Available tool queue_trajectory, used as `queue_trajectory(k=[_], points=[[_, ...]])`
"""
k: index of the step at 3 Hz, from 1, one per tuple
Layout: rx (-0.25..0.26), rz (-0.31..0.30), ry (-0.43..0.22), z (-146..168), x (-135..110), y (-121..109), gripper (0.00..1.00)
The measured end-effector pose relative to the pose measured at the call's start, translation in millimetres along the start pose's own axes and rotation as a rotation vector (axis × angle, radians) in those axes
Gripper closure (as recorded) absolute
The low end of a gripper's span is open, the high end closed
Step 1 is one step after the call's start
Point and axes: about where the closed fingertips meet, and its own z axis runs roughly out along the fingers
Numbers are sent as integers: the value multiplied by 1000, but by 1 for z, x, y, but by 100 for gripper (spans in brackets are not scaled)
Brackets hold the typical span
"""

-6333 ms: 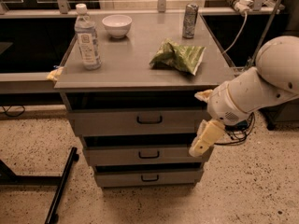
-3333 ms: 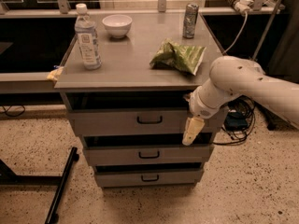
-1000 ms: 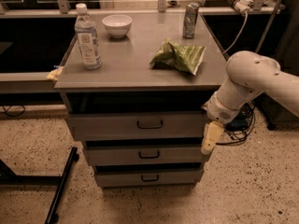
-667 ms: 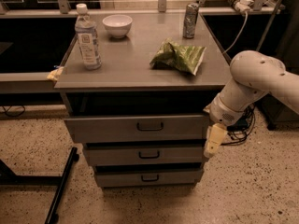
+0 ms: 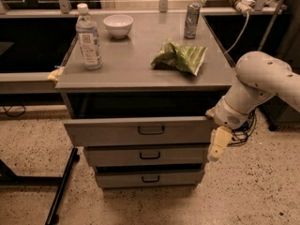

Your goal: Open top drawer

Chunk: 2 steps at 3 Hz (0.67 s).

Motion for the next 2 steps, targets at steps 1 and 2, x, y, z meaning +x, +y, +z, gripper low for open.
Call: queue_trajectory(k=[1, 2], points=[[0, 0, 0, -2, -1, 0, 0], [-85, -8, -8, -4, -1, 19, 0]])
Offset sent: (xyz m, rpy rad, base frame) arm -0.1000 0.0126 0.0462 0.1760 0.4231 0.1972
